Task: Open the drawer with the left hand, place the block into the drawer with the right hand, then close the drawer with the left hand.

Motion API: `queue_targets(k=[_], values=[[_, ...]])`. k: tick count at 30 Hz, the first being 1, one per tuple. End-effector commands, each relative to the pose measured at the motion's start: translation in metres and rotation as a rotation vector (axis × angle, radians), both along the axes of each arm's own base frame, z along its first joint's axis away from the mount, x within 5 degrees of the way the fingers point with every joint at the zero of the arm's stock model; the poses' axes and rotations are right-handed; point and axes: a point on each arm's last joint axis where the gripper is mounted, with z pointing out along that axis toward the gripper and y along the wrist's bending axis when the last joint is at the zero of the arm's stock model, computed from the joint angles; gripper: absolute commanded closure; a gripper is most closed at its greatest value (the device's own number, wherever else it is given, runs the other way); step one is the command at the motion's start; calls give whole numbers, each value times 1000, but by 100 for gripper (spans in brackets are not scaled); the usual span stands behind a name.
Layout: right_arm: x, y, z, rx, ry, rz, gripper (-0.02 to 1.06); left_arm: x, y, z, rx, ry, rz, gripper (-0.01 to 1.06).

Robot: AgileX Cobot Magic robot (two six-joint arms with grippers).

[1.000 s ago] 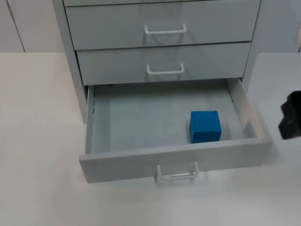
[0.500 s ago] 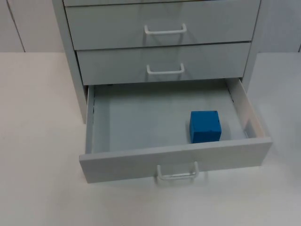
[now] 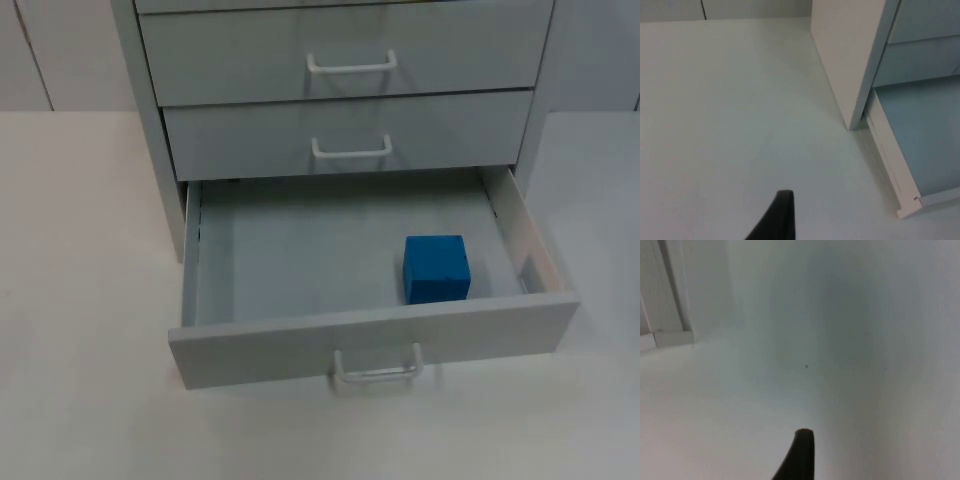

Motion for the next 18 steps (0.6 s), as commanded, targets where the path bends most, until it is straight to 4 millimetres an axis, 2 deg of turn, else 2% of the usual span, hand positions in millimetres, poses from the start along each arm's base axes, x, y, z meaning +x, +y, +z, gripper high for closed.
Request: queue_targets(k=[1,2,3,4,5,6,7,14,18], values=[[-2,-2,0,-13,-4,12,26,-1,-2,0,-17,-4,-10,20],[-2,-2,0,-13,-4,12,26,-1,-2,0,-17,-4,-10,20],[-2,-2,0,-13,-4,12,26,-1,-3,0,-23,-8,-22,38],[-2,-2,0,-13,-4,12,26,-1,-3,0,-22,-9,-27,46],[-2,-2,0,-13,-4,12,26,-1,-4,1,-12,-13,-40,60],[-2,-2,0,-16,-4,16,26,-1,-4,1,-1,-18,-54,78],[-2,-2,0,-16,-4,16,26,-1,-5,1,14,-23,-75,106],[-2,-2,0,-16,-4,16,26,-5,-15,2,-20,-18,-196,105],[-1,-2,1,-13,-19,16,26,-7,-26,16,-74,-45,-307,105]])
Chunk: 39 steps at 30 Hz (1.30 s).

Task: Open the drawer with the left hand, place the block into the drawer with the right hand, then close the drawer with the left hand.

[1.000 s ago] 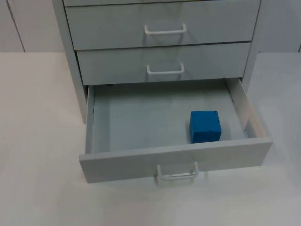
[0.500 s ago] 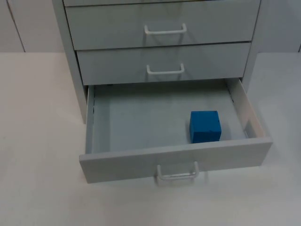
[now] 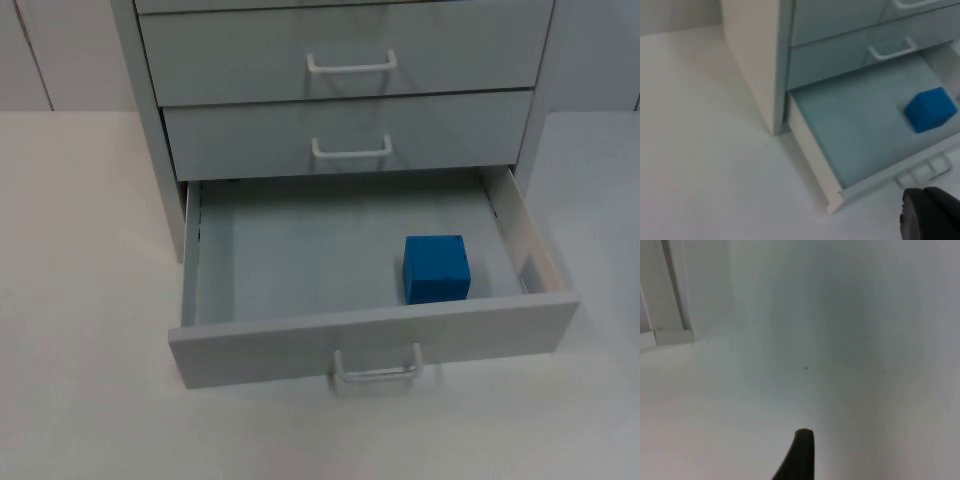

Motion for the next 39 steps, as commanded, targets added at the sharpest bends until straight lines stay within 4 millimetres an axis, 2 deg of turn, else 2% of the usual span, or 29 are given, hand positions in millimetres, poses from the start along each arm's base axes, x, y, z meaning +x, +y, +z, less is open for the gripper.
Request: queue_targets(k=[1,6,9,12,14,16,18,22,23,24,29,30,33,34,38,39], values=[[-1,-1,1,-5,-16,1,26,0,-6,18,-32,-36,-61,105],[0,-1,1,-4,-22,1,26,13,-8,35,-15,17,-107,105],[0,-1,1,-2,-23,1,26,24,-10,36,0,88,-146,105],[0,-1,1,-2,-23,1,26,46,-14,29,32,177,-204,105],[0,-1,1,-2,-23,1,26,51,-16,26,50,197,-221,105],[0,-1,1,-2,-28,1,26,65,-27,14,101,283,-269,105],[0,-1,1,-2,-28,1,26,67,-29,11,106,303,-257,105],[1,-1,2,-1,-34,2,26,76,-61,-8,240,353,-273,105],[1,-1,2,-1,-34,2,26,76,-72,-12,281,334,-294,105],[1,-1,2,-1,-34,2,26,76,-72,-12,281,334,-294,105],[1,-1,2,-1,-34,2,26,69,-119,-30,453,252,-329,105],[1,-1,2,-1,-34,2,26,69,-119,-30,453,252,-329,105],[1,-1,2,-1,-34,2,26,66,-144,-47,582,193,-347,105],[1,-1,2,-1,-34,2,26,66,-144,-47,582,193,-347,105],[1,-1,2,-1,-34,2,26,63,-173,-72,677,147,-415,105],[1,-1,2,-1,-34,2,26,63,-173,-72,677,147,-415,105]])
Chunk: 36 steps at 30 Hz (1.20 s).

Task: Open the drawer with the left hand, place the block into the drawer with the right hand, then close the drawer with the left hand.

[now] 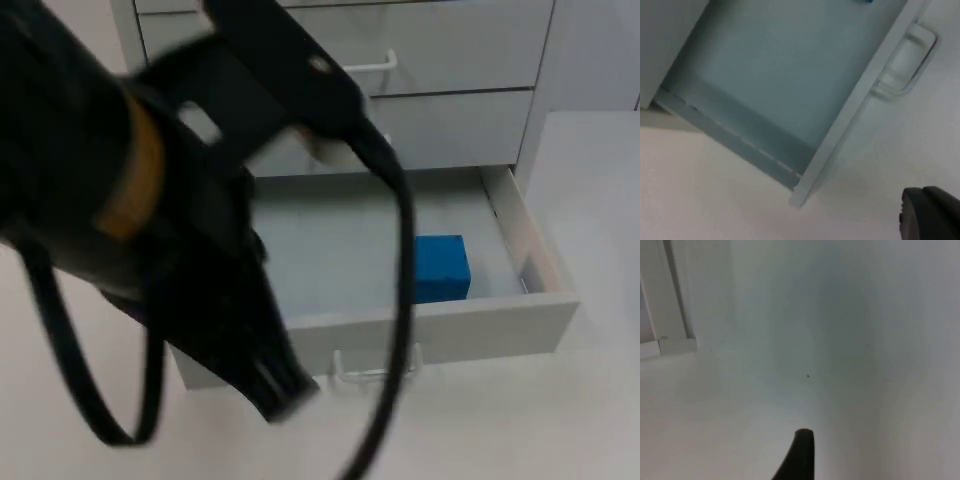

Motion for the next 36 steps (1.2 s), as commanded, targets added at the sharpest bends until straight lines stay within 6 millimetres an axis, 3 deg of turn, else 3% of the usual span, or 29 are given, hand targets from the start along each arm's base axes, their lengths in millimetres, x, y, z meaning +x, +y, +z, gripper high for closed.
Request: queue_targets(k=[1,4,19,25,36], values=[[-1,-1,1,-3,-14,0,26,0,-12,-7,-5,-23,-33,105],[-1,-1,1,-3,-14,0,26,4,-29,-34,28,-4,-91,105],[-1,-1,1,-3,-21,1,26,37,-75,-105,227,-50,-206,105],[-1,-1,1,-3,-21,1,26,43,-78,-126,272,-96,-215,105],[-1,-1,1,-3,-21,1,26,58,-81,-141,298,-242,-222,105]])
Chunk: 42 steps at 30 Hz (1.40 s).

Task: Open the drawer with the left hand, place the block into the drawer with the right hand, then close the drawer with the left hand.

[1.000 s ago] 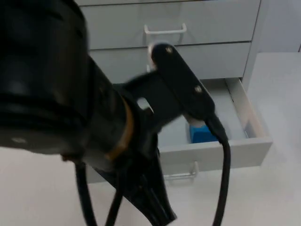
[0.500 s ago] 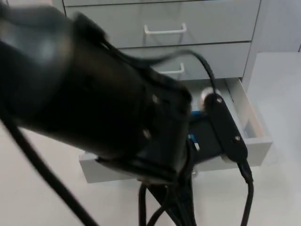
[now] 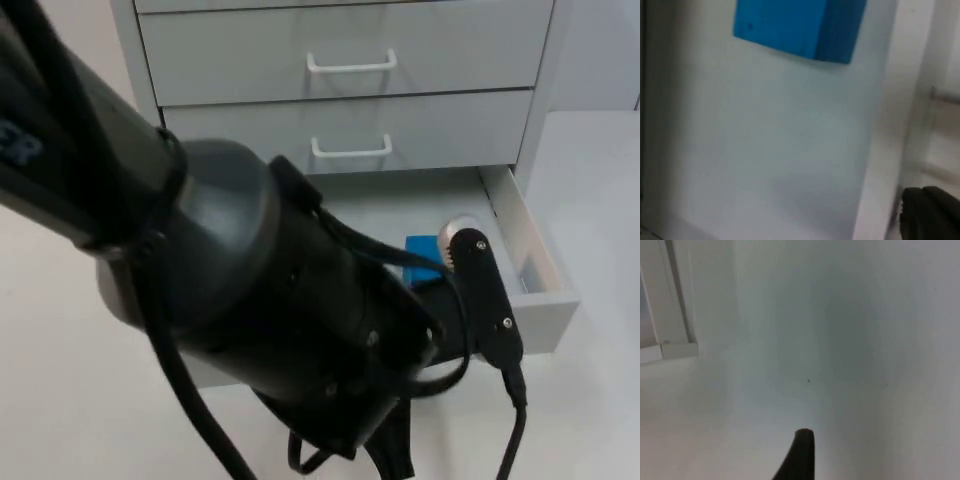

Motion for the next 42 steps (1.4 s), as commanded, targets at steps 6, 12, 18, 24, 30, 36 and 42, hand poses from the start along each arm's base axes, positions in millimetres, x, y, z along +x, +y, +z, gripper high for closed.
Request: queue_targets(k=[6,12,18,24,30,36,42], values=[[-1,-1,1,-1,-12,-5,26,14,3,-11,-9,-54,22,105],[-1,-1,1,-1,-14,-4,26,23,2,-2,-36,-193,24,105],[-1,-1,1,-1,-15,-4,26,30,8,2,-56,-253,97,105],[0,-1,2,1,-34,-3,26,49,23,2,-58,-255,168,105],[1,-1,2,1,-37,-3,26,69,32,7,-85,-259,227,105],[1,-1,2,1,-37,-3,26,98,42,16,-147,-251,289,105],[1,-1,2,1,-37,-3,26,122,50,27,-202,-263,337,105]])
